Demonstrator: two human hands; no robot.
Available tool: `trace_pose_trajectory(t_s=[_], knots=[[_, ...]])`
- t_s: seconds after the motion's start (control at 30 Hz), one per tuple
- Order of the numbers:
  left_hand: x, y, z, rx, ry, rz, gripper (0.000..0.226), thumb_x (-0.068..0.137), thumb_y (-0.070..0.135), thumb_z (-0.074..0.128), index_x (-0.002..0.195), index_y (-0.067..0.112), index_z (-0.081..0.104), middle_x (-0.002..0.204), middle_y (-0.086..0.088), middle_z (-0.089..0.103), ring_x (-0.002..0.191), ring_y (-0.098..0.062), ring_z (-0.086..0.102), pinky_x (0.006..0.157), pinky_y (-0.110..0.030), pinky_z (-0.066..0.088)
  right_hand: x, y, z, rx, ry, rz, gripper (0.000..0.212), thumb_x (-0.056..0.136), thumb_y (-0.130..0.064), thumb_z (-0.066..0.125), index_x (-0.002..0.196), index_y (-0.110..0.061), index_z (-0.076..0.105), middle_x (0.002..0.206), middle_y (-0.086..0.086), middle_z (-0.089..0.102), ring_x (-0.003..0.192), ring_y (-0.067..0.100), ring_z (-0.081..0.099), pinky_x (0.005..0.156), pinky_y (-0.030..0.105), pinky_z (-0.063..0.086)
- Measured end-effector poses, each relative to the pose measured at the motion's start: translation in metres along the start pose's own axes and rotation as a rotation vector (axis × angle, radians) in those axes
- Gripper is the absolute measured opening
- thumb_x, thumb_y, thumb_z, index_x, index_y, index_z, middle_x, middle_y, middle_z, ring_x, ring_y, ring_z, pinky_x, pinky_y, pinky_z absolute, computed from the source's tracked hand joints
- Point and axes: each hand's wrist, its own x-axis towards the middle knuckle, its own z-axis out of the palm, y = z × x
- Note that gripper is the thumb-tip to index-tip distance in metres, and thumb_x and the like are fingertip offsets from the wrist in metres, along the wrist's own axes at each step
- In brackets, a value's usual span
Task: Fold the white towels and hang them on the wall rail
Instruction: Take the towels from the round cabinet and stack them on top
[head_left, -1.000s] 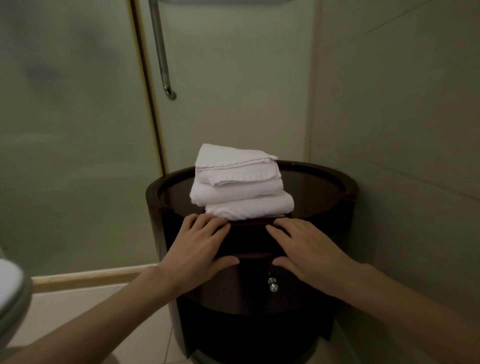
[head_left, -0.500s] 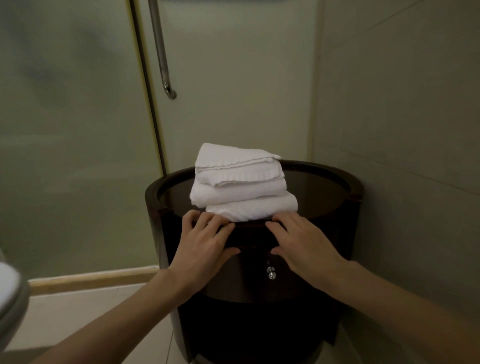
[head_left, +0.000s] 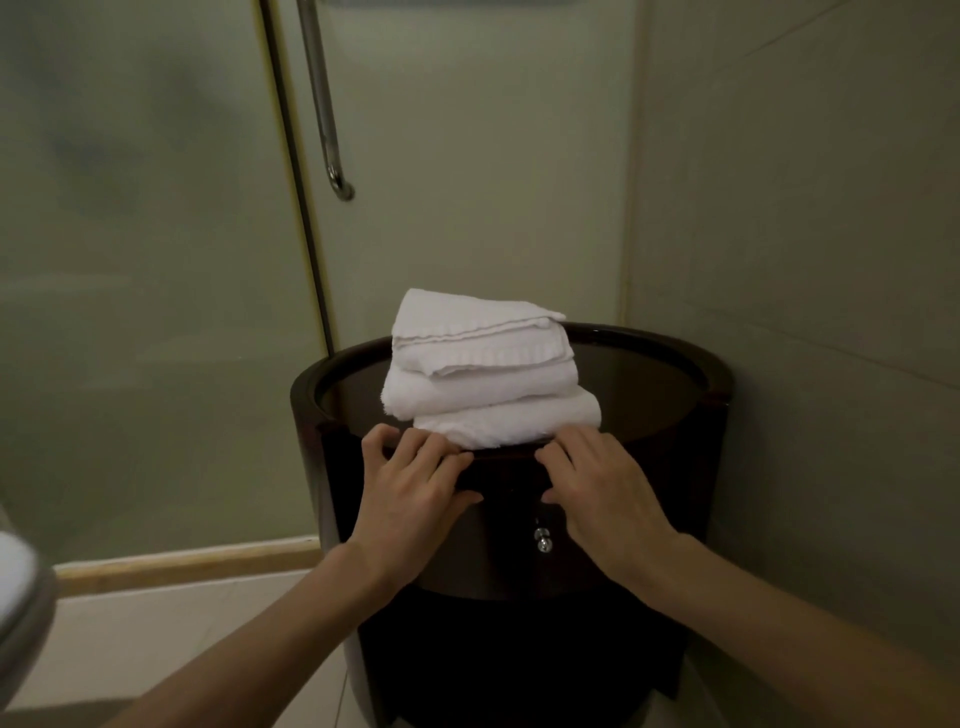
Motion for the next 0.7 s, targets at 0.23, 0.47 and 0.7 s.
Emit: trace_pose_trajectory(t_s=[0.23,0.47,0.7], knots=[[0.004,0.004,0.0,0.016,-0.011,-0.032,0.034,0.06,0.034,0.087,0.082,0.015,0.07,0.076,0.002,0.06,0.083,-0.021,0.051,0.08,-0.04,0.031,0.004,0.001,0.004,-0.018,0.028,-0.017,0.035,0.053,0.0,0.08,0.081,-0.009,0.062,0.079,0.006,0.056,0.069,0.023,0.055,0.06,0.031,0.044],[0.003,0.005,-0.003,0.01,-0.039,-0.032,0.035,0.06,0.034,0.086,0.085,0.014,0.07,0.078,0.001,0.061,0.084,-0.021,0.049,0.081,-0.04,0.032,0.002,-0.001,0.003,-0.072,0.017,-0.037,0.037,0.053,0.002,0.079,0.081,-0.012,0.059,0.079,0.005,0.053,0.071,0.022,0.053,0.06,0.03,0.041],[-0.001,0.0,-0.008,-0.011,-0.094,0.009,0.035,0.07,0.036,0.077,0.1,0.018,0.07,0.093,0.003,0.066,0.091,-0.021,0.052,0.086,-0.043,0.035,0.003,0.004,-0.01,-0.07,-0.086,-0.071,0.05,0.048,-0.027,0.091,0.089,-0.011,0.068,0.088,0.008,0.065,0.078,0.022,0.063,0.061,0.032,0.054]])
